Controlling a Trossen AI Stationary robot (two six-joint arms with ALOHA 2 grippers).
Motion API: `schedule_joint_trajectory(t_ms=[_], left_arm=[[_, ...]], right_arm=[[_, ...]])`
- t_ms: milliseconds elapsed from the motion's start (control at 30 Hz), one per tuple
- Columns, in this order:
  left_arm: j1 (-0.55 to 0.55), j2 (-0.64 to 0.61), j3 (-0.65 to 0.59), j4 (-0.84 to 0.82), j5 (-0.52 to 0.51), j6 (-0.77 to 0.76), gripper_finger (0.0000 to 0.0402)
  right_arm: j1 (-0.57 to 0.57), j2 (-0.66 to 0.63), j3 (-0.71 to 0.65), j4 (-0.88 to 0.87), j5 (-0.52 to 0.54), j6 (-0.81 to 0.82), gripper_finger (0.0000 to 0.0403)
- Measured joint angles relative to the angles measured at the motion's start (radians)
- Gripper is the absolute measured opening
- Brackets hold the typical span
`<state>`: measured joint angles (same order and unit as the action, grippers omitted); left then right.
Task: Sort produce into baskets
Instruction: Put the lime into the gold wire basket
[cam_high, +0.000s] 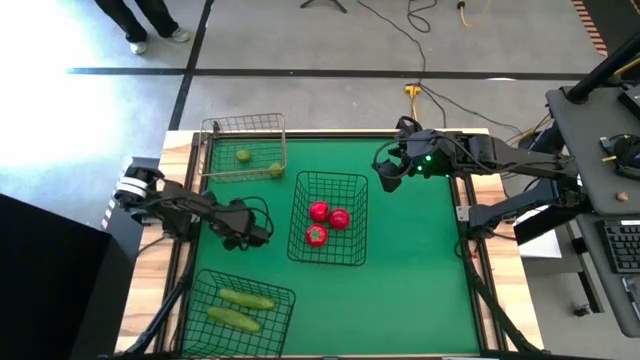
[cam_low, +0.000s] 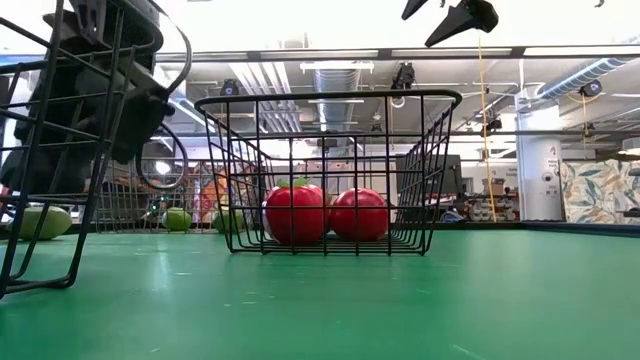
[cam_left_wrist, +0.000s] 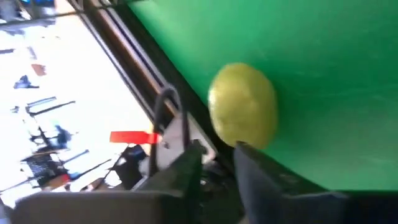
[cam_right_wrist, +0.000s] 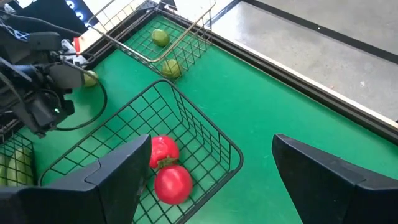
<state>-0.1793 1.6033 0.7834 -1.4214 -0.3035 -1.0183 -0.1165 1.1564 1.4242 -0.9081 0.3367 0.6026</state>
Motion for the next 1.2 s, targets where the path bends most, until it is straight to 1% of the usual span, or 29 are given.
schedule_joint_trajectory(t_ms=[67,100,133,233,300,467,567,633,733,800,1000,1200], left_arm=[[0.0,0.017,0.0,0.0,-0.028,0.0,0.0034],[0.001,0.024,0.0,0.0,-0.037,0.0,0.0018],[0.004,0.03,0.0,0.001,-0.045,0.001,0.001],[0.023,0.047,-0.01,0.005,-0.05,0.028,0.001],[0.044,0.058,-0.021,0.002,-0.051,0.044,0.0004],[0.104,0.08,-0.024,0.014,-0.109,0.081,0.0001],[0.141,0.083,-0.03,0.043,-0.109,0.12,0.0],[0.153,0.083,-0.032,0.061,-0.107,0.14,0.0],[0.165,0.083,-0.043,0.119,-0.073,0.182,0.0],[0.165,0.083,-0.049,0.129,-0.063,0.194,0.0],[0.163,0.064,-0.04,0.137,-0.046,0.175,0.0],[0.158,0.038,0.008,0.164,-0.016,0.172,0.0]], right_arm=[[0.0,0.0,0.0,0.0,0.0,0.0,0.0325],[0.0,0.0,0.0,0.0,0.0,0.0,0.0325],[0.0,0.0,0.0,0.0,0.0,0.0,0.0325],[0.0,0.0,0.0,0.0,0.0,0.0,0.0325],[0.0,0.0,0.0,0.0,0.0,0.0,0.0325],[0.0,0.001,0.0,0.0,0.0,0.008,0.0325],[0.0,0.003,0.0,0.0,0.0,0.009,0.0325],[0.0,0.003,0.0,0.0,-0.003,0.015,0.0325],[0.0,0.003,0.0,-0.001,-0.004,0.016,0.0325],[0.0,0.003,0.0,-0.001,-0.004,0.016,0.0325],[0.0,0.004,0.0,-0.001,-0.004,0.018,0.0325],[0.0,0.005,0.0,0.0,-0.004,0.018,0.0325]])
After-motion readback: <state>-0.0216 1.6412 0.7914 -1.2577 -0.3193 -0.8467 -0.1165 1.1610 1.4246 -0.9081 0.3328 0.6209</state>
